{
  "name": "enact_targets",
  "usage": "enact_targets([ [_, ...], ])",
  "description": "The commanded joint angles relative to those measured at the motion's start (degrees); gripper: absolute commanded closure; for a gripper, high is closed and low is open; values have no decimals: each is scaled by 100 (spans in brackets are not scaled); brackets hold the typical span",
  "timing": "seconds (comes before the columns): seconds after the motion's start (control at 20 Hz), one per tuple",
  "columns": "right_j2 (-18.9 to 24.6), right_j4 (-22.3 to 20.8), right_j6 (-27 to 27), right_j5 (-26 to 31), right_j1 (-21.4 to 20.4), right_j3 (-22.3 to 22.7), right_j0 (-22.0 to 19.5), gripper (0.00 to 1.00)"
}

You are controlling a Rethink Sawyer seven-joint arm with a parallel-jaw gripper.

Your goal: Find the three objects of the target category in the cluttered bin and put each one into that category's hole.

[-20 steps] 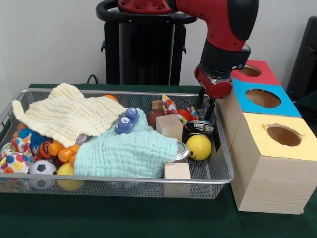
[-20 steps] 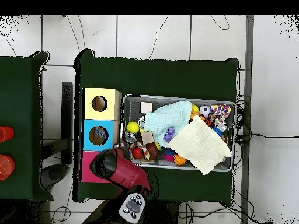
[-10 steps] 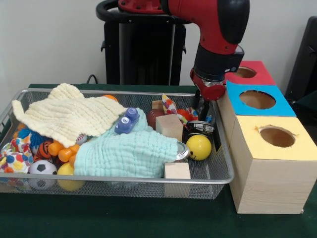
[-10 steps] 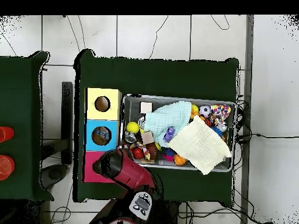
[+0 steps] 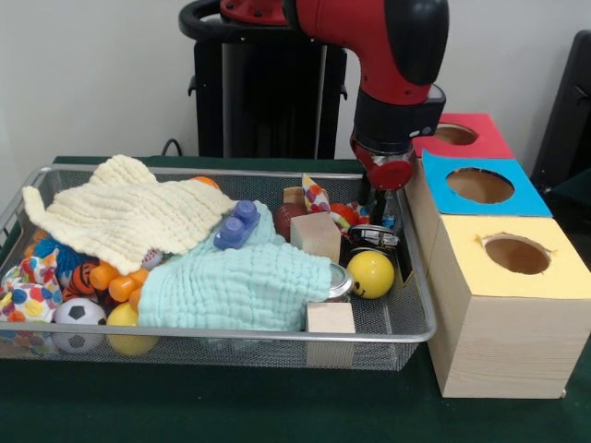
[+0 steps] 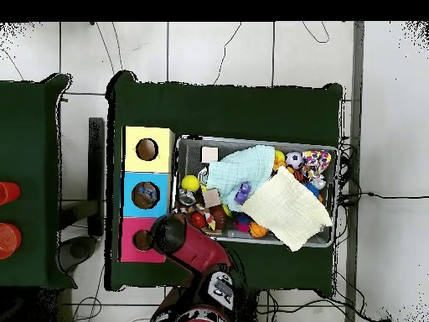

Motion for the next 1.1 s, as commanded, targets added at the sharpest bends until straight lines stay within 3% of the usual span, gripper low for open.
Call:
enact_targets([
  [0.05,1512,-373,244,-91,326,378,-299,0],
  [0.5,1942,-658,348,-245,357,431,-598,0],
  [0.6,2285,-880,268,-542,474,464,-897,0],
  [0.65,2735,-1117,145,-783,612,554,-1312,0],
  [0.75,3148,-1347,115,-943,783,639,-1688,0],
  [1.1,3849,-1931,452,-1253,1372,710,-2442,0],
])
